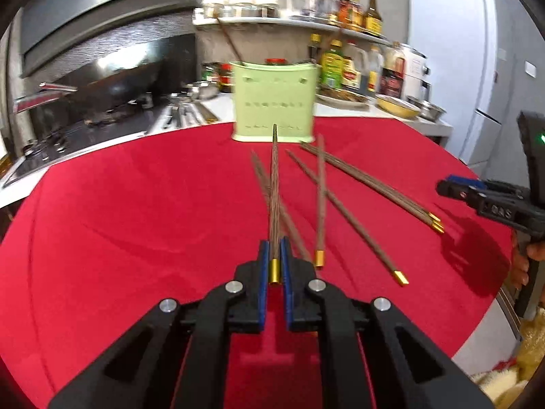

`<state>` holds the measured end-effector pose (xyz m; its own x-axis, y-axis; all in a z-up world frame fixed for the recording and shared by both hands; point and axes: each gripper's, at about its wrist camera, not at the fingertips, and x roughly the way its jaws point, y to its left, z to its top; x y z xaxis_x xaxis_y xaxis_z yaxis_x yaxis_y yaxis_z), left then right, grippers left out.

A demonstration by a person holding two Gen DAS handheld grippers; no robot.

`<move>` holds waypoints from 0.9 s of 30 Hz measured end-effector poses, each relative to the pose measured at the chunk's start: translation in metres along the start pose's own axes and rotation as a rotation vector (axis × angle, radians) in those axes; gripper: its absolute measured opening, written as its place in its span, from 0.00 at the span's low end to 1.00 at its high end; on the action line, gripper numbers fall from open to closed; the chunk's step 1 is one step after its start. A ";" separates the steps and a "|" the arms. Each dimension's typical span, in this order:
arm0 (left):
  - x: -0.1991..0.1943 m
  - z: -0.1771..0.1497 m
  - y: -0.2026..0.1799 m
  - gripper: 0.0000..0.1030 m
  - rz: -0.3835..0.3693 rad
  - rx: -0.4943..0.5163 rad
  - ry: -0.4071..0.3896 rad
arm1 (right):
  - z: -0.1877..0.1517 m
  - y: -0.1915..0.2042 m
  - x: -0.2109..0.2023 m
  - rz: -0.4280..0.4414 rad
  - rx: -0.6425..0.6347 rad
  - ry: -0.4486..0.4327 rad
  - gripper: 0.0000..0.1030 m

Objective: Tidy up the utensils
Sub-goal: 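Close the left gripper on a chopstick on the cloth while the right gripper grasps another, then lift the left chopstick upright while the right gripper lifts its chopstick upright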

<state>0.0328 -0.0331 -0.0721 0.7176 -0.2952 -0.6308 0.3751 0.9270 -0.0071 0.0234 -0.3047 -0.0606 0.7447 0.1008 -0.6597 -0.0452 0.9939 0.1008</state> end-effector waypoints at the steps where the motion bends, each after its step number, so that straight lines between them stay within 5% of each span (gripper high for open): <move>1: 0.000 0.000 0.004 0.07 0.019 -0.010 0.002 | 0.000 0.001 0.000 -0.001 -0.002 0.000 0.35; 8: 0.016 -0.011 0.038 0.07 0.091 -0.095 0.119 | -0.002 0.003 0.003 -0.001 -0.025 0.022 0.34; 13: 0.021 -0.016 0.039 0.07 0.077 -0.081 0.135 | -0.005 0.003 0.013 0.035 -0.034 0.061 0.16; 27: 0.023 -0.017 0.039 0.07 0.068 -0.077 0.138 | -0.007 0.004 0.039 0.009 -0.110 0.137 0.16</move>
<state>0.0542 0.0002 -0.1004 0.6508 -0.2012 -0.7321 0.2784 0.9603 -0.0164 0.0475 -0.2964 -0.0912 0.6464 0.1075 -0.7554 -0.1299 0.9911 0.0298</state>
